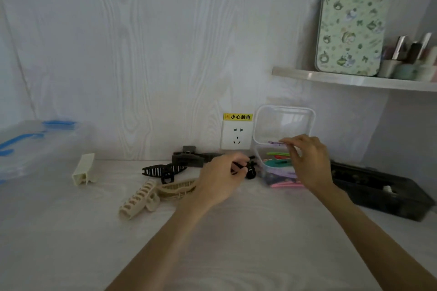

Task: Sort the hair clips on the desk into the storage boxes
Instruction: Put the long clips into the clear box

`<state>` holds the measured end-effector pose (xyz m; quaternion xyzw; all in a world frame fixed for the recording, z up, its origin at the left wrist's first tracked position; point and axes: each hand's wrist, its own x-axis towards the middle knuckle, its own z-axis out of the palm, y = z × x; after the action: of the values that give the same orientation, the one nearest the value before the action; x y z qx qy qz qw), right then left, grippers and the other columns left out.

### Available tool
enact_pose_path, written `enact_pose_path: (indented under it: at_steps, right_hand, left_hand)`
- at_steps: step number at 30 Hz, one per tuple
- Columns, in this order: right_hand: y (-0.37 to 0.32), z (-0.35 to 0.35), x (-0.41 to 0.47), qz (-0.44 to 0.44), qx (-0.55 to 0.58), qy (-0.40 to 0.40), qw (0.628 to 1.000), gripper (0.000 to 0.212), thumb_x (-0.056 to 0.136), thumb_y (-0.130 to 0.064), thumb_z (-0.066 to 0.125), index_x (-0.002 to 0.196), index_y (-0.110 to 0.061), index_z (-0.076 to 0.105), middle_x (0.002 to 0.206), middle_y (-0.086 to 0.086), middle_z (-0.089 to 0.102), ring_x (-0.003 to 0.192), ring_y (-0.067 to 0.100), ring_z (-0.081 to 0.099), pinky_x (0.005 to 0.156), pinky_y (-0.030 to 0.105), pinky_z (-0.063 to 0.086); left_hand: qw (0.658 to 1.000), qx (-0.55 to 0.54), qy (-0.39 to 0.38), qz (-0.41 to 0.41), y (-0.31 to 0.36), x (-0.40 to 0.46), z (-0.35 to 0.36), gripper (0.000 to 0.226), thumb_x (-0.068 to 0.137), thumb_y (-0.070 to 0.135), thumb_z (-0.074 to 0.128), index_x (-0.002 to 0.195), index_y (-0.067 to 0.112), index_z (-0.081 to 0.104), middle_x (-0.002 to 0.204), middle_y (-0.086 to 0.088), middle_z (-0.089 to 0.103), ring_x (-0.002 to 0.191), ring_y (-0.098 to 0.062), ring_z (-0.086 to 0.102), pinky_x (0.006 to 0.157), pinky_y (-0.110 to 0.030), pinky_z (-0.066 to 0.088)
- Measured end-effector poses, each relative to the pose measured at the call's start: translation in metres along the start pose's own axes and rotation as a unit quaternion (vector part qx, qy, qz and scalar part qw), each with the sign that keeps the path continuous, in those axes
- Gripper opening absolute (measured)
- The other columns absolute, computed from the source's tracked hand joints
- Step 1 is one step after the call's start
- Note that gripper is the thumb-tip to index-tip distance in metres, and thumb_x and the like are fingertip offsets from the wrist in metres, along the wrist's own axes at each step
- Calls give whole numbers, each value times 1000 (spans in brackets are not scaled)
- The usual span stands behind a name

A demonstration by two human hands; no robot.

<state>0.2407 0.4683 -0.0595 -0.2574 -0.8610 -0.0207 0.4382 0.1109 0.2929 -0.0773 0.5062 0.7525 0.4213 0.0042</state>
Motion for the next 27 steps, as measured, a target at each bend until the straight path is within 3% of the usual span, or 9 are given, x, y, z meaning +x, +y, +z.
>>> enact_pose_path:
  at_steps: [4, 6, 9, 11, 14, 18, 21, 24, 27]
  right_hand:
    - [17, 5, 2, 47, 3, -225, 973, 35, 92, -8, 44, 112, -26, 67, 112, 8, 68, 95, 32, 64, 84, 42, 49]
    - [15, 6, 3, 74, 28, -281, 956, 36, 95, -13, 40, 119, -28, 63, 123, 5, 63, 104, 29, 62, 90, 42, 47]
    - [5, 6, 6, 47, 4, -227, 973, 33, 91, -11, 47, 114, -26, 66, 119, 5, 65, 108, 27, 58, 91, 39, 44]
    - [-10, 5, 6, 18, 3, -184, 983, 35, 85, -4, 53, 109, -22, 69, 114, 6, 67, 104, 27, 58, 87, 37, 42]
    - [-43, 3, 1, -21, 32, -166, 985, 40, 82, 5, 49, 110, -18, 68, 115, 6, 64, 105, 25, 54, 85, 34, 43]
    - [-84, 9, -7, -63, 87, -207, 972, 41, 85, 5, 43, 112, -15, 66, 116, 5, 62, 103, 23, 58, 82, 33, 48]
    - [-101, 21, -9, -51, 84, -259, 961, 40, 87, 0, 43, 121, -13, 60, 121, 9, 60, 107, 25, 56, 90, 38, 48]
    - [-107, 35, -8, -45, 40, -340, 939, 45, 89, -7, 45, 133, -16, 46, 134, 8, 51, 123, 24, 45, 103, 40, 40]
    - [-111, 46, -3, -41, -1, -362, 931, 47, 90, -13, 47, 136, -17, 38, 139, 8, 44, 127, 25, 41, 103, 41, 37]
  left_hand:
    - [997, 66, 37, -15, -14, -9, -15, 23, 90, 27, 58, 111, 31, 64, 108, 16, 66, 100, -1, 59, 88, -25, 49]
    - [992, 115, 49, -17, -28, -14, -30, 25, 91, 36, 54, 113, 29, 64, 111, 14, 65, 104, -6, 59, 89, -27, 48]
    - [971, 231, -30, -48, -53, -26, -52, 39, 91, 53, 42, 118, 32, 60, 119, 10, 62, 111, -13, 55, 96, -32, 42]
    - [951, 301, -60, -45, -65, -35, -61, 39, 93, 55, 35, 115, 35, 60, 112, 11, 66, 106, -11, 57, 98, -31, 35]
    - [954, 292, -55, -45, -75, -45, -76, 34, 96, 49, 33, 115, 38, 59, 108, 11, 69, 102, -9, 60, 101, -29, 30]
    - [952, 282, -87, -86, -87, -49, -97, 34, 96, 49, 37, 124, 41, 55, 124, 13, 62, 117, -9, 54, 106, -29, 23]
    - [946, 273, -133, -115, -96, -52, -113, 34, 95, 50, 37, 125, 44, 52, 130, 16, 56, 122, -9, 49, 106, -30, 24]
    - [952, 217, -158, -148, -103, -51, -124, 33, 94, 51, 40, 124, 44, 52, 124, 18, 56, 117, -9, 52, 94, -25, 36]
    - [961, 145, -181, -150, -110, -42, -127, 30, 94, 44, 47, 120, 36, 59, 112, 21, 56, 112, -5, 53, 87, -18, 39]
